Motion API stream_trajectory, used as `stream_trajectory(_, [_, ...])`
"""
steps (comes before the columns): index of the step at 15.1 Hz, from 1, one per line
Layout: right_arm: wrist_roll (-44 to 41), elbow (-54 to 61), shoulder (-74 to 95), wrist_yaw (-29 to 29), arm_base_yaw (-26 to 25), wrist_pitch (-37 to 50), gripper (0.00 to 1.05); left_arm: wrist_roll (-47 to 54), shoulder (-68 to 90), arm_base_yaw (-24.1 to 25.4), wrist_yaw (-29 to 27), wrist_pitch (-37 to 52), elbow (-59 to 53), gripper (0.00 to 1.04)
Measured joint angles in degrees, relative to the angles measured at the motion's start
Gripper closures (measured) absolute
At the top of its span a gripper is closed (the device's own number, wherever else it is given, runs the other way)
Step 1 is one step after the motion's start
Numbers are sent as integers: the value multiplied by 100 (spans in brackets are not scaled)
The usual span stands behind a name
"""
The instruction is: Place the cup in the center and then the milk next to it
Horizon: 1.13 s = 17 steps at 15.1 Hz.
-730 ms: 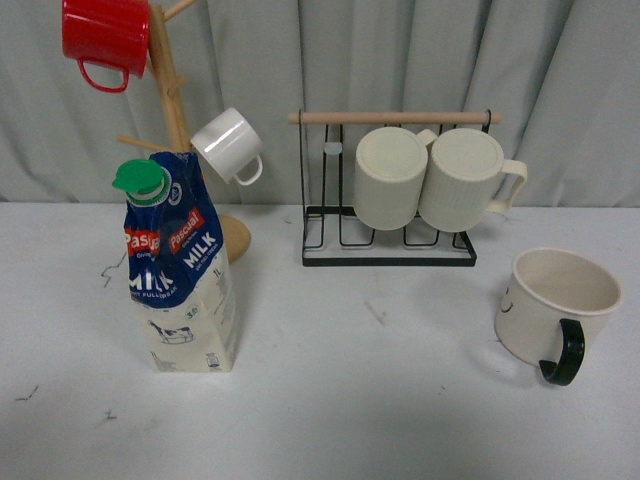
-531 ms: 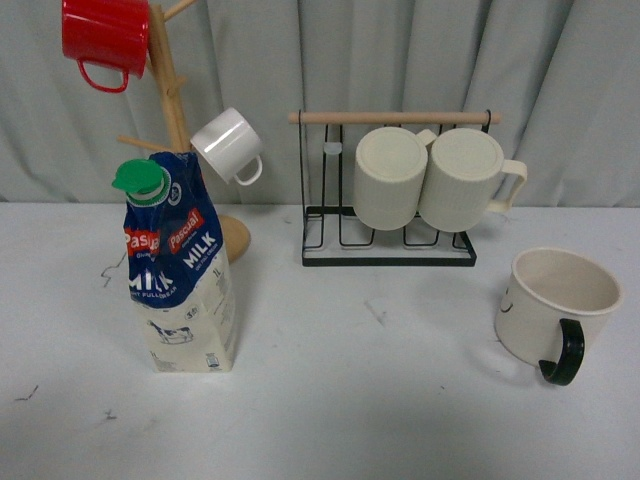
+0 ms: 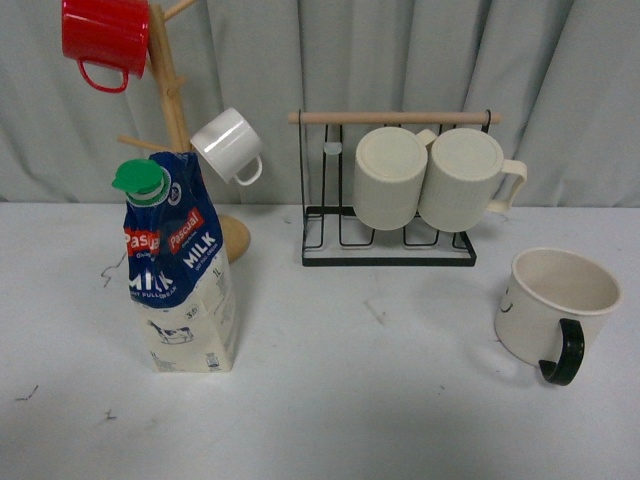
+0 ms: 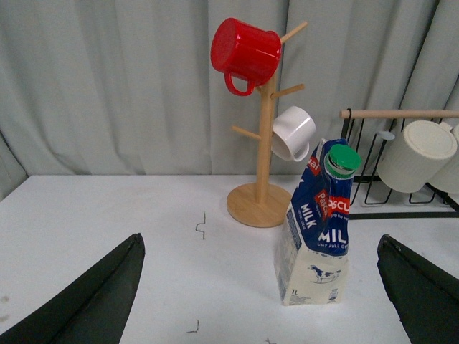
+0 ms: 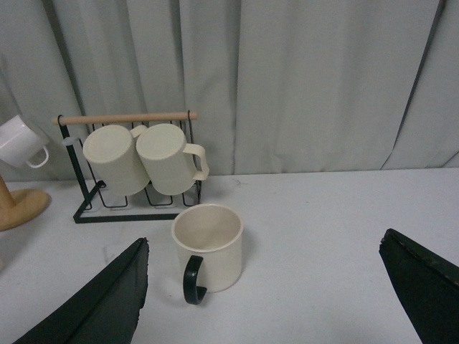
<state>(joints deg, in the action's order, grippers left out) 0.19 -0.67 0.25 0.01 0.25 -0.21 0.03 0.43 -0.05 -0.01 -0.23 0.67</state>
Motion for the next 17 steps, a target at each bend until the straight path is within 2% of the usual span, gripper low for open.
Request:
stream_trajectory(15, [0, 0, 0, 0, 0, 0, 6, 0, 0, 0, 0, 0, 0, 7])
stream_trajectory(17, [-7, -48, 35, 4, -2, -234, 6, 0, 0, 0, 0, 0, 0, 7])
